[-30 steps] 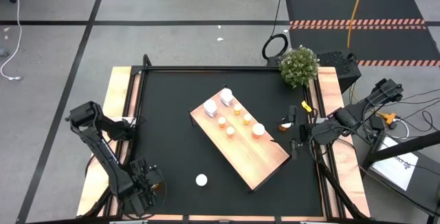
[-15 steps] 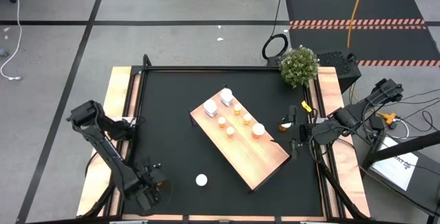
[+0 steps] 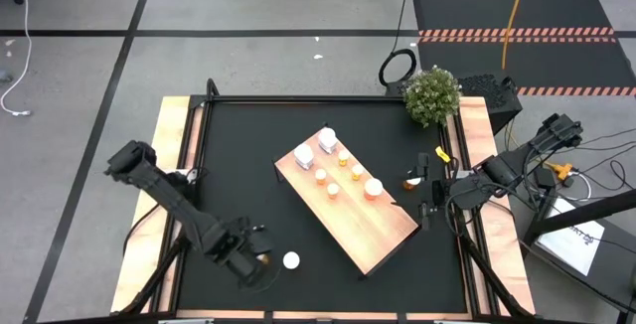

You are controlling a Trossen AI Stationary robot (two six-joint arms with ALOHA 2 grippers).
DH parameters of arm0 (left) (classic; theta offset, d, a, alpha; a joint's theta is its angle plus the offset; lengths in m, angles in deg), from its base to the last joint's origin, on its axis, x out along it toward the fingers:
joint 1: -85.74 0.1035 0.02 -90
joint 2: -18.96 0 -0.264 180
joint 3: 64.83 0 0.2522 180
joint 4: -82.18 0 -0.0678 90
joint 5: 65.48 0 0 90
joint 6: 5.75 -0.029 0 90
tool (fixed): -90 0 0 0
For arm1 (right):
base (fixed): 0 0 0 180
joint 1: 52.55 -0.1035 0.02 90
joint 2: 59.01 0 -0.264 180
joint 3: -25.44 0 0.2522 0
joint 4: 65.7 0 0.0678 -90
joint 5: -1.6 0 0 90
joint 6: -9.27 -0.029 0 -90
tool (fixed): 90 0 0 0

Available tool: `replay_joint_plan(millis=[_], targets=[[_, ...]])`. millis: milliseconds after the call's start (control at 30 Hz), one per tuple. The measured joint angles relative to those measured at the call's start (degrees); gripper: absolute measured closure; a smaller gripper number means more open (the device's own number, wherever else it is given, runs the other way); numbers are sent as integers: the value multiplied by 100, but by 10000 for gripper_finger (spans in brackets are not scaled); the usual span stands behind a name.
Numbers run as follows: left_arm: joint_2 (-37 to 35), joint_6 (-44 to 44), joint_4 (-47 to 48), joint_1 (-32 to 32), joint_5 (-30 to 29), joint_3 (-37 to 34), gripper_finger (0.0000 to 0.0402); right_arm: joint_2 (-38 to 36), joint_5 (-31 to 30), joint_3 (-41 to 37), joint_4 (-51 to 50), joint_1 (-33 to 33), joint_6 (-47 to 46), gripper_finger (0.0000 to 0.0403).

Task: Pick and place medicine bottles onto shelf by color
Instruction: Put the large orange pill bottle on the shelf aligned with the other large orange pill bottle

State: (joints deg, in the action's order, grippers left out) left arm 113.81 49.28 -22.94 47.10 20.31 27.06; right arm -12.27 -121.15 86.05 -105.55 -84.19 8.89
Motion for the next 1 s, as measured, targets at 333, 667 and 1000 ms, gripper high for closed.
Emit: replay_joint_plan(millis=[333,667,1000], targets=[[-2,-1215,36,758,-235,1327,186,0,0,2,-290,0,-62,147],[-4,-2420,-40,1251,-535,2270,182,-158,0,2,-654,-2,-155,147],[113,-3645,-122,1808,-552,3003,193,-519,-13,2,-1110,0,-492,147]])
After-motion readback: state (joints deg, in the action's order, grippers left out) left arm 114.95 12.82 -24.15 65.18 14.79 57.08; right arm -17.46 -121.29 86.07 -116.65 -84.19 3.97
